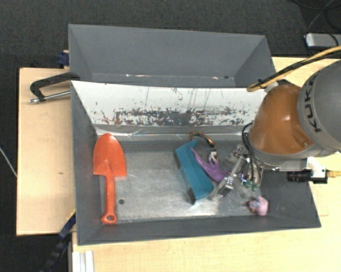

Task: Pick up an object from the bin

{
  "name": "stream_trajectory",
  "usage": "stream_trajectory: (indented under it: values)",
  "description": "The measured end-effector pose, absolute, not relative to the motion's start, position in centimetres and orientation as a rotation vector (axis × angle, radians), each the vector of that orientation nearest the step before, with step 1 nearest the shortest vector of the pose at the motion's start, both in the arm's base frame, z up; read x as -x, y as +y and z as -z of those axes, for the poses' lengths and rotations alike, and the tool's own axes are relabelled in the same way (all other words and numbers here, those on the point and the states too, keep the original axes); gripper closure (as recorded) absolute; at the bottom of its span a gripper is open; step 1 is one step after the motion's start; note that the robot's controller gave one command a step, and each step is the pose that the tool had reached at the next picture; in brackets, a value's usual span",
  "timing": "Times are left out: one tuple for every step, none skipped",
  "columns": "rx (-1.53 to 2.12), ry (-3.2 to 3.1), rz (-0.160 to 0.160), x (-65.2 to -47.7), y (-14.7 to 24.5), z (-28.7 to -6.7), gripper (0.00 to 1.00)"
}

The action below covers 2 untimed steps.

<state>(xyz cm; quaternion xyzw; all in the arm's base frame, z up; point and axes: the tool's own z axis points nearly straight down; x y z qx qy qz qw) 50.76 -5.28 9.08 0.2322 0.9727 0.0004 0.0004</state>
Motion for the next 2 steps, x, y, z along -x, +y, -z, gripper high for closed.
stream_trajectory:
  values:
    - [-0.721, 3.051, -0.004, -50.09, -5.31, -7.51, 1.00]
    - [-0.722, 3.051, -0.004, -50.10, -5.31, -7.51, 1.00]
